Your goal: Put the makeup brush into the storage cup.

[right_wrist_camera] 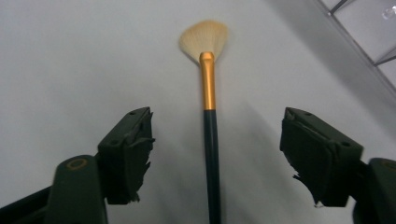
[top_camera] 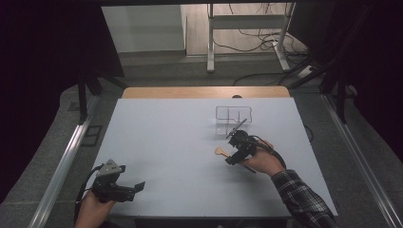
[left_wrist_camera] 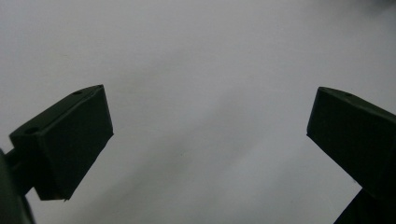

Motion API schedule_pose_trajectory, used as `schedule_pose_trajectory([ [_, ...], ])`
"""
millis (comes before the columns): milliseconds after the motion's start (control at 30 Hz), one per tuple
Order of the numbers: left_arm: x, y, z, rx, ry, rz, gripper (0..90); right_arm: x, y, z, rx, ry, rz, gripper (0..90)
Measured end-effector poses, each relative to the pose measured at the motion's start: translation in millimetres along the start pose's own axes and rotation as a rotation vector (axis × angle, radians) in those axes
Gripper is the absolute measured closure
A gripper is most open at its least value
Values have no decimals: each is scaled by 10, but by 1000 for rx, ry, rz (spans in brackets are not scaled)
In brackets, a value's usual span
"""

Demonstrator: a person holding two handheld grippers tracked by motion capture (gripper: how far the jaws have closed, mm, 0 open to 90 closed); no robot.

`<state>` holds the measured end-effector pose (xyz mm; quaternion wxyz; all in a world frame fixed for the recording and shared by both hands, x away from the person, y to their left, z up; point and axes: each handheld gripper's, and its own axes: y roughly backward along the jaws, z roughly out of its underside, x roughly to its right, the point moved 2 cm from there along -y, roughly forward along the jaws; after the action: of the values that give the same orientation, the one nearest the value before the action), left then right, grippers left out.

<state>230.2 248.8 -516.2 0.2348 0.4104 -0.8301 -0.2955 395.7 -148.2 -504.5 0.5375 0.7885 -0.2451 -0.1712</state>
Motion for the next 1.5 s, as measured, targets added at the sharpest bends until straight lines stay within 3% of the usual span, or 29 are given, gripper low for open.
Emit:
schedule_pose_trajectory([
  [267, 1, -5, 2, -7, -2, -1, 8, 6, -72, 35, -42, 29, -3, 412],
  [367, 1, -7, 3, -10, -3, -2, 8, -1, -115, 55, -76, 45, -5, 505],
  [467, 4, -11, 5, -12, -3, -1, 8, 4, -96, 55, -90, 52, 15, 688],
  [567, 6, -12, 6, -13, -5, -1, 8, 19, -89, 71, -93, 47, -11, 832],
  [800, 3, -11, 5, -12, -4, -2, 8, 5, -84, 62, -105, 35, 3, 838],
  [1000, 4, -8, 3, -11, -5, -5, 8, 21, -69, 93, -82, 18, -13, 838],
  [1500, 2, 1, 0, -2, -2, -1, 8, 51, 118, 124, 34, -13, -27, 838],
])
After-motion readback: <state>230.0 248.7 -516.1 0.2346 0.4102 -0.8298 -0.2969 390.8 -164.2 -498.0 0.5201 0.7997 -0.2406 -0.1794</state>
